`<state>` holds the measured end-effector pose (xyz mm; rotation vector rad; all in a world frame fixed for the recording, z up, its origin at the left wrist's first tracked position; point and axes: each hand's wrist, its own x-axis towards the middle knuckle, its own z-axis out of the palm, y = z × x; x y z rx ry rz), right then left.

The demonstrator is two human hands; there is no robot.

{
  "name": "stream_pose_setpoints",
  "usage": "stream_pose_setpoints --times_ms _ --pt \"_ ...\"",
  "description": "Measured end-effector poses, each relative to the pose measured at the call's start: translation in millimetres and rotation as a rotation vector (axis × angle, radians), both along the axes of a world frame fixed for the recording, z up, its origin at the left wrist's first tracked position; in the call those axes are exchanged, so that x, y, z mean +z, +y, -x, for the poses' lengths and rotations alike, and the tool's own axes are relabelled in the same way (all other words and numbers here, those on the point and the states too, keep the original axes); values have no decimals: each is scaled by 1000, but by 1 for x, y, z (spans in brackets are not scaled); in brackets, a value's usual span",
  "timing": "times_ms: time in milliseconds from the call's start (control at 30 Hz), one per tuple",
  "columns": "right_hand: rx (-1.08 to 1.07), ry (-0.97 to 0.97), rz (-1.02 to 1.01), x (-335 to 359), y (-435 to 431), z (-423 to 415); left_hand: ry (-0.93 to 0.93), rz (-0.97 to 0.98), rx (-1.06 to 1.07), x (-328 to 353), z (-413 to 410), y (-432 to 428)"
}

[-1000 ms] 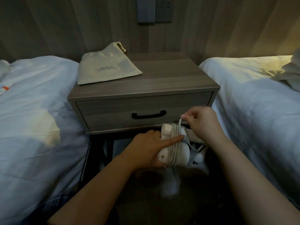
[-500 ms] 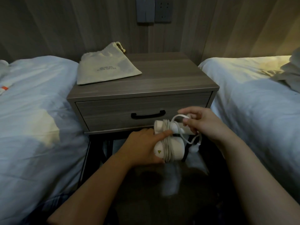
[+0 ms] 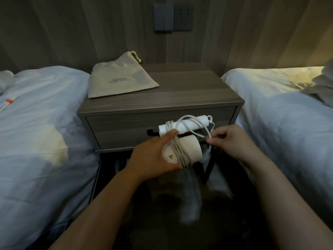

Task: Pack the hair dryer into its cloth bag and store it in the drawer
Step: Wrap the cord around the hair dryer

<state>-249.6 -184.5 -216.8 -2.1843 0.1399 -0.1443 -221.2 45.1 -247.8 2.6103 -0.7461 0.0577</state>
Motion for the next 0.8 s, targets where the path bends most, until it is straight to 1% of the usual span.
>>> stream_pose_setpoints --times_ms 67,200,300,400,533,600,667,800 --pt "-63 -73 -48 -1 9 0 1 -4 -21 -2 1 -1" --pt "-112 -187 146 -7 25 4 19 -26 -65 -5 2 -3" --pt "-35 -229 194 -10 29 5 -10 -41 -54 -6 1 -1" --pt "31 -331 263 -15 32 4 -58 -65 -41 -6 0 0" --pt "-73 -456 319 -19 40 6 -72 -72 -42 -9 3 -2" --pt "-150 -482 342 -20 47 10 -102 -87 -31 -10 2 -1" --pt "-182 -487 392 -24 51 12 -132 -106 -30 -12 2 -1" --pt "-100 -414 425 -30 58 8 -147 -66 -41 -14 4 -5"
